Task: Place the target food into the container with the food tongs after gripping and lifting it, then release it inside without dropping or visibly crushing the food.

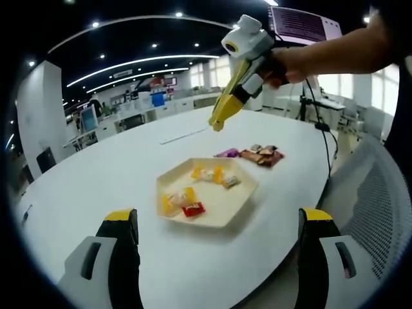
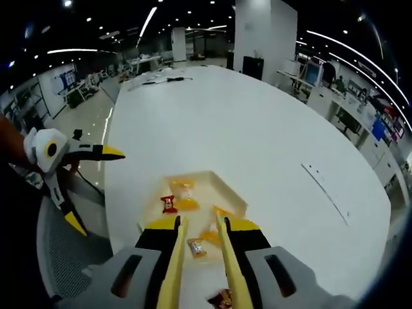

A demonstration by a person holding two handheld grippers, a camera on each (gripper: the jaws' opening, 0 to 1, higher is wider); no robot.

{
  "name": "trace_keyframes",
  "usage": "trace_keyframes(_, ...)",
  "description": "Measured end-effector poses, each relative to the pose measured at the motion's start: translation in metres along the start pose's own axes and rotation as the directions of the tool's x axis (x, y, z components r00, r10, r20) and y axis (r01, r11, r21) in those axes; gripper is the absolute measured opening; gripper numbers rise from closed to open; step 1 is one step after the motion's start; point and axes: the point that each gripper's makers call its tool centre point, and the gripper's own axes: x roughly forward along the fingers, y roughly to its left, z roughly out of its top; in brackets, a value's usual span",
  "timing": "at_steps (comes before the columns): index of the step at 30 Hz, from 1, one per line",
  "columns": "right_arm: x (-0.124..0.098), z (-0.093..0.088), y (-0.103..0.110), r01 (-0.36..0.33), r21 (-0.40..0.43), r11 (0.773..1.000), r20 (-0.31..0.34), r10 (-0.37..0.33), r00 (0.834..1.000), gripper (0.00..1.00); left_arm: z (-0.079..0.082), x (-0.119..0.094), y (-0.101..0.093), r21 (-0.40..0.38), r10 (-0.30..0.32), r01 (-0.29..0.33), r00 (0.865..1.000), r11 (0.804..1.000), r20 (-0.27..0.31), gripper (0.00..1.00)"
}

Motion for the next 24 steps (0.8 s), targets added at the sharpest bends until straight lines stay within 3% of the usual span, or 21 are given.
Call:
trace_keyframes(7, -0.028, -0.026, -0.025, 0.038, 0.008, 0.999, -0.019, -0.038, 0.999, 0.26, -0.002, 0.001, -0.001, 0.000, -0.004, 0.005, 1.000, 1.000, -0.009, 1.00)
trace_keyframes(13, -0.050, -0.053, -0.052, 0.075, 0.071, 0.995, -0.023, -0.073, 0.997, 0.26, -0.005, 0.002, -0.001, 0.008, -0.004, 0.004, 1.000, 1.000, -0.026, 1.00)
trace_keyframes(24, -0.079, -0.098, -0.089, 0.136, 0.107, 0.985, -0.058, -0.130, 0.990, 0.26, -0.009, 0.003, 0.001, 0.019, 0.006, -0.006, 0.999, 1.000, -0.044, 1.00)
